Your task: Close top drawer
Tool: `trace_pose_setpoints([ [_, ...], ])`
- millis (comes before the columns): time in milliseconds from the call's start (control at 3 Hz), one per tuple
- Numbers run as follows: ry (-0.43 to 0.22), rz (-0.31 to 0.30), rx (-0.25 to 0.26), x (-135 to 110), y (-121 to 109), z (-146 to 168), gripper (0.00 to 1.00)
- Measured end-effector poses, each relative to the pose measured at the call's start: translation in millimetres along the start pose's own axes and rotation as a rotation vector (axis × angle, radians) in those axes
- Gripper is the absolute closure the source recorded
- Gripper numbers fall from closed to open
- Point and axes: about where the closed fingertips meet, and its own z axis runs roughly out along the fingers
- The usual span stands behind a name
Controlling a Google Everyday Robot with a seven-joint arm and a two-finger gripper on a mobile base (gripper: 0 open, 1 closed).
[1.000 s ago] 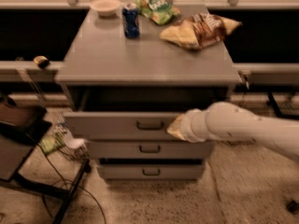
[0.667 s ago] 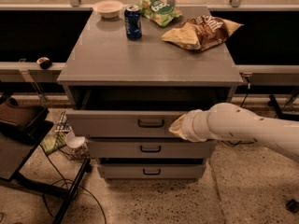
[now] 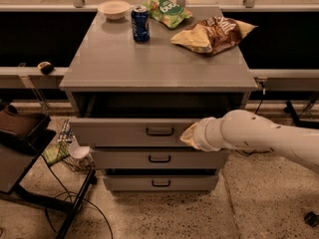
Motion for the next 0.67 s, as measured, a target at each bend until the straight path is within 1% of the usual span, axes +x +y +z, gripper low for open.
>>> trace_pose_setpoints([
  [667, 0.000, 0.000, 0.000, -0.1, 0.0, 0.0, 0.11],
])
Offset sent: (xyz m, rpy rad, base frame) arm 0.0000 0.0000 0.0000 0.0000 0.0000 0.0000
